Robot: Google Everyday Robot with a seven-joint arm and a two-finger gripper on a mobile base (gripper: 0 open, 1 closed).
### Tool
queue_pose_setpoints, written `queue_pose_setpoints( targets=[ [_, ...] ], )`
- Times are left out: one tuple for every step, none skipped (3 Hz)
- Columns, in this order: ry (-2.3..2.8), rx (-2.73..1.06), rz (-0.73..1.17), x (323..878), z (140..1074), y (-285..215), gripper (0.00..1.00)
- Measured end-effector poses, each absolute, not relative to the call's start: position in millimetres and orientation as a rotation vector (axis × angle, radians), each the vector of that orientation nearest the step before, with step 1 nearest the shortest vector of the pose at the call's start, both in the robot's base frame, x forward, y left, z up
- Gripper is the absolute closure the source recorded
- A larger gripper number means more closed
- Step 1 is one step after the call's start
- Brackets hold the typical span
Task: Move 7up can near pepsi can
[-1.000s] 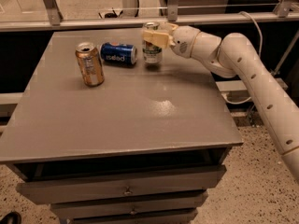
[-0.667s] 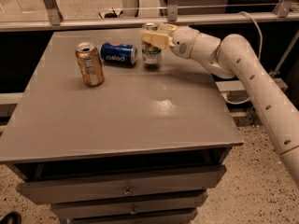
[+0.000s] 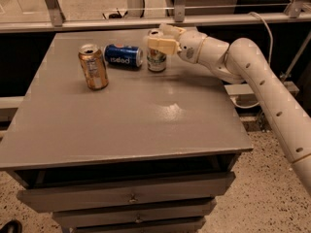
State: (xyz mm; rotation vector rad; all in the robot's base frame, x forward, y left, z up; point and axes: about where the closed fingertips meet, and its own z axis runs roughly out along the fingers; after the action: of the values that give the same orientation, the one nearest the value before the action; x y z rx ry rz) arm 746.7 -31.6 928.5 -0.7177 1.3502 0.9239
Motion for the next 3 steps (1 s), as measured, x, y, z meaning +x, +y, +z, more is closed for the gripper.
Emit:
queue_pose_setpoints(
  targets=[
    [1.349,-0.715,0.92,744,926,-32,0.0],
    [1.369,-0.712,0.883,740,928,-55,0.0],
    [1.417,-0.719,0.827,729,935,-106,0.0]
  ],
)
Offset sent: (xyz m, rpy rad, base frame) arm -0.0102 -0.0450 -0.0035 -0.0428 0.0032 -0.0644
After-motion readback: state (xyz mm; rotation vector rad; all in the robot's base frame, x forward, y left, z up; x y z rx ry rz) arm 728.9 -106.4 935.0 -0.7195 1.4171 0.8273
